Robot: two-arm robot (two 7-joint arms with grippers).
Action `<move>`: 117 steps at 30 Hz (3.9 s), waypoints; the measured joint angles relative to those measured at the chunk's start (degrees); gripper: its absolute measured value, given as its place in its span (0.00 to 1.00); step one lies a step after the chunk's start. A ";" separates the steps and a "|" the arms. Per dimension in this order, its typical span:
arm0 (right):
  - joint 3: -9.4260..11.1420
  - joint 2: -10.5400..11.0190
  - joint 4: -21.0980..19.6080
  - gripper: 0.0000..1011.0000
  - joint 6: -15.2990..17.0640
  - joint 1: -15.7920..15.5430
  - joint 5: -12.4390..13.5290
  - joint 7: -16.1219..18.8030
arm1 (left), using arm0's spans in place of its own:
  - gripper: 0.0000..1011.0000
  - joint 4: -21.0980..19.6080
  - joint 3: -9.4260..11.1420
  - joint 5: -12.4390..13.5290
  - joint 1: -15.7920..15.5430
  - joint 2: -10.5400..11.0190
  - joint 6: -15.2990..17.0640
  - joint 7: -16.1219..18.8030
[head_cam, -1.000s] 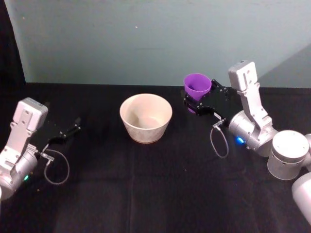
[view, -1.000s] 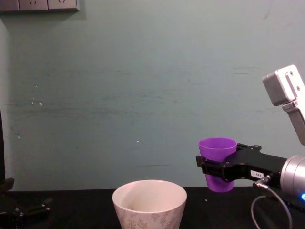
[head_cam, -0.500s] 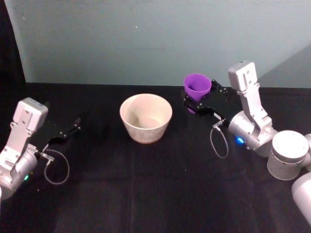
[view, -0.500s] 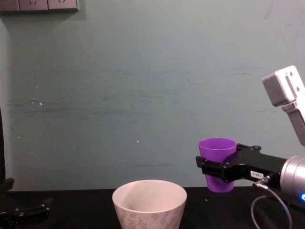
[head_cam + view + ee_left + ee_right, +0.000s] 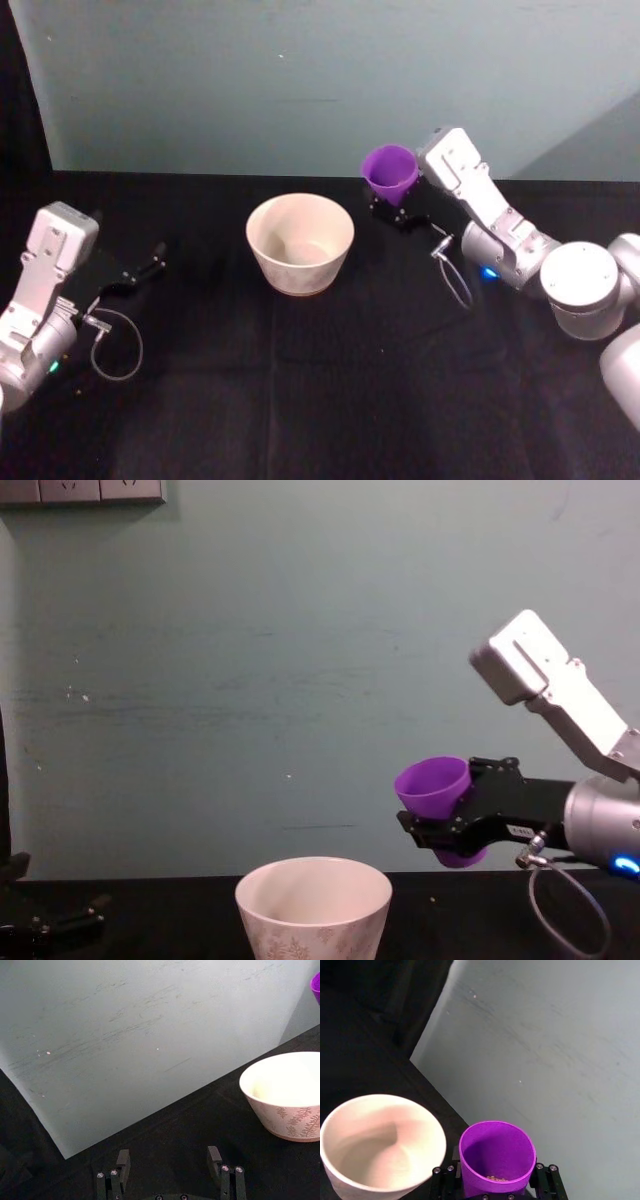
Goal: Pick up the cup and pour the mung beans from the cup into the bowl.
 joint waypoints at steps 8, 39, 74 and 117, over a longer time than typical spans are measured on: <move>-1.86 -0.99 3.22 0.72 -0.70 4.71 -3.13 3.20 | 1.00 0.00 0.00 0.00 0.00 0.00 0.00 0.00; -11.14 -1.53 1.39 0.72 4.39 7.98 -18.73 4.03 | 1.00 0.00 0.00 0.00 0.00 0.00 0.00 0.00; -15.21 -2.39 3.03 0.72 6.87 11.42 -32.32 3.29 | 1.00 0.00 0.00 0.00 0.00 0.00 0.00 0.00; -20.26 -2.50 -0.23 0.72 10.65 12.47 -43.43 5.94 | 1.00 0.00 0.00 0.00 0.00 0.00 0.00 0.00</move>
